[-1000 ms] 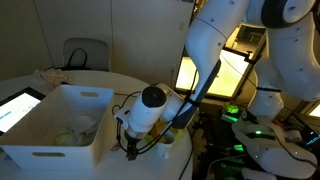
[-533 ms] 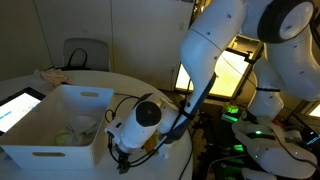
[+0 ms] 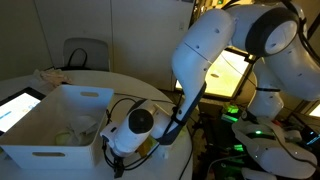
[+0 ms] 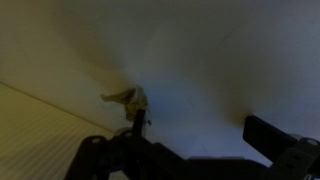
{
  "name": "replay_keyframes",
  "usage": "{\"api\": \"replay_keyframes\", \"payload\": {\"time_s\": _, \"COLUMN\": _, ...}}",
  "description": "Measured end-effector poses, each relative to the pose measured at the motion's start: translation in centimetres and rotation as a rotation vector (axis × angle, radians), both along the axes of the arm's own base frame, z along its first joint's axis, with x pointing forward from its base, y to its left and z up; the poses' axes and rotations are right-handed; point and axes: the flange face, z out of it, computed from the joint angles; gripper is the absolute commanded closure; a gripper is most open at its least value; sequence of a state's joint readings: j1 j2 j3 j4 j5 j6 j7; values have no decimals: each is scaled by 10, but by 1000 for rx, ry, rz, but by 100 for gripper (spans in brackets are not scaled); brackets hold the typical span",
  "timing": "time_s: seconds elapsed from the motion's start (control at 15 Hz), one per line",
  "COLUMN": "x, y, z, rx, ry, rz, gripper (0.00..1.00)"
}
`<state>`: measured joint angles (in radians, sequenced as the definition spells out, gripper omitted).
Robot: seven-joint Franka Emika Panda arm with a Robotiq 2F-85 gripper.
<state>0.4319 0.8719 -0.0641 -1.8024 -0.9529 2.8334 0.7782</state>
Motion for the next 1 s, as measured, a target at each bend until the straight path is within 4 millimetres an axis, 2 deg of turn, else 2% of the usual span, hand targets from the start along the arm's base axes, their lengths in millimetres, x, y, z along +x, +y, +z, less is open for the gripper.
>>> {"api": "replay_keyframes", "payload": {"time_s": 0.6, "x": 24, "y": -48, "z": 5, "rx": 11, "ry": -61, "rz": -65, "gripper": 0}}
{"api": "replay_keyframes", "payload": {"time_s": 1.0, "x": 28, "y": -70, "z": 6, "rx": 89, "ry": -64, "rz": -110, "gripper": 0}}
